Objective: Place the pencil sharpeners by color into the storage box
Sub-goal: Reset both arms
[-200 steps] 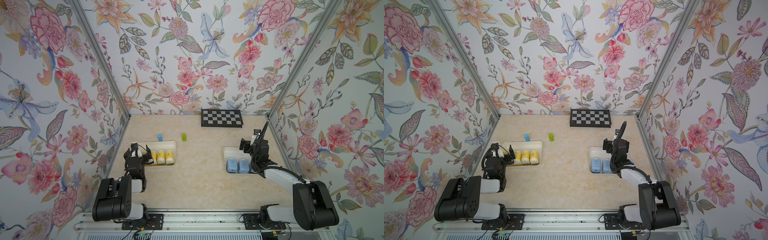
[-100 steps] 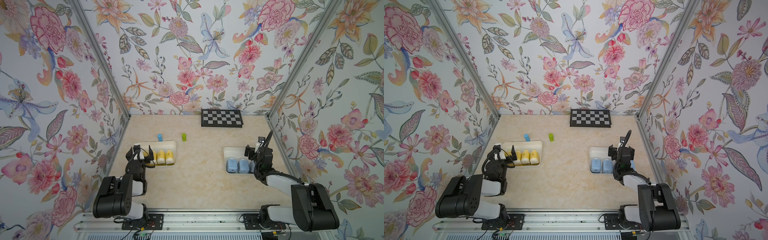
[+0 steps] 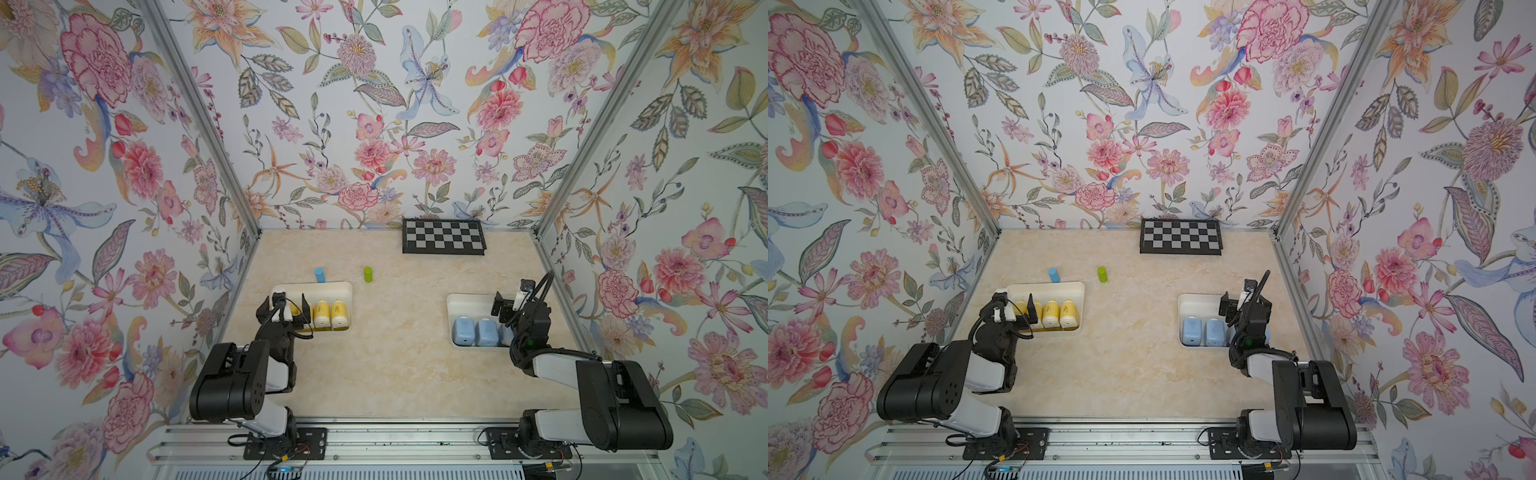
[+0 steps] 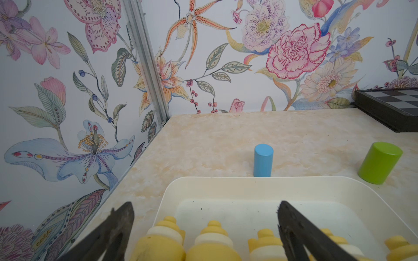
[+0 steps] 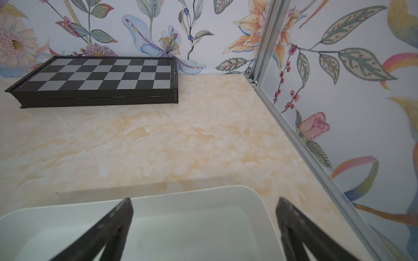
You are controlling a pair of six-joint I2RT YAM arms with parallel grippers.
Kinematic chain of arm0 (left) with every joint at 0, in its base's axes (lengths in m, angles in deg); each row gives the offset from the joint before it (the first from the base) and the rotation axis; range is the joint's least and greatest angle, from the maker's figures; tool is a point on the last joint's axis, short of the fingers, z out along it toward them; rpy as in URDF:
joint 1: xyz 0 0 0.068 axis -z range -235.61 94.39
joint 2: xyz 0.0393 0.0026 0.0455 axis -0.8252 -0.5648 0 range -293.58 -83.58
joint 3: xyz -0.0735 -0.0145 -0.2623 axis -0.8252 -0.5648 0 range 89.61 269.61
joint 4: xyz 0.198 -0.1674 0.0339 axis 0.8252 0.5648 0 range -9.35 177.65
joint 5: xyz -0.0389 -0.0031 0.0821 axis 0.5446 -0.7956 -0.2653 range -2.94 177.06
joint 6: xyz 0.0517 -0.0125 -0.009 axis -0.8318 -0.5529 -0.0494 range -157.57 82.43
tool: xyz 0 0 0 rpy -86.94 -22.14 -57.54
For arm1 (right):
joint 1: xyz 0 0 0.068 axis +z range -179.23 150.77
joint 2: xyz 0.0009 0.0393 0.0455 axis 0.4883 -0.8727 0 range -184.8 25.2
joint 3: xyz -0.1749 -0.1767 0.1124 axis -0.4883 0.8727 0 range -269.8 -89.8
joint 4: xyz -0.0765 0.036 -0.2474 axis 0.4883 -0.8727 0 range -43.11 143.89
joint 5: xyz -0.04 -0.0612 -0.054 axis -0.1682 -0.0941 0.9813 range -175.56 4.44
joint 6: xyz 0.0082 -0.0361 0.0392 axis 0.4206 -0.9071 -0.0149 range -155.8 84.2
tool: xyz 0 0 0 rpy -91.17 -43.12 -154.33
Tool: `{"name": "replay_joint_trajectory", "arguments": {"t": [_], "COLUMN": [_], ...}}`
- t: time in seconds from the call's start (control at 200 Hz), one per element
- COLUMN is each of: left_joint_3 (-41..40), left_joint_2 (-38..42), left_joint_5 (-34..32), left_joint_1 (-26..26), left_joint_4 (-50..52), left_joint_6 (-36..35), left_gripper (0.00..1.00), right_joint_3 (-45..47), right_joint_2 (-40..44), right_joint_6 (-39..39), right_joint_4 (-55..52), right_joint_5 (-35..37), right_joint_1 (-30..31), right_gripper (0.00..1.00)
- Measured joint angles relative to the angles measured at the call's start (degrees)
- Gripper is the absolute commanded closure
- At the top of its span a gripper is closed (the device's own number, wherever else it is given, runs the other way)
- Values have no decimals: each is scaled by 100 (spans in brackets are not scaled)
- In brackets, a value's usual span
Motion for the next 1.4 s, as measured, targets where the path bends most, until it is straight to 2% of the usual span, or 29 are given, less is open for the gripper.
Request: {"name": "replay_joint_trajectory", "arguments": {"t": [0.44, 1.401], "left_joint_3": [0, 144], "left_joint_2": [0, 0], "left_joint_5": [-2, -129], "left_joint_1": [0, 138], "left_joint_4": [2, 201], "left_joint_6": [0, -175], "left_gripper": [1, 1], "right_joint_3": [70, 74], "right_joint_2": [-763, -782], "right_joint_6": [61, -9], "right_joint_4": [1156, 1213], "right_joint_5": [-422, -461], "right_joint_1": [-87, -31], "right_gripper": [0, 0]}}
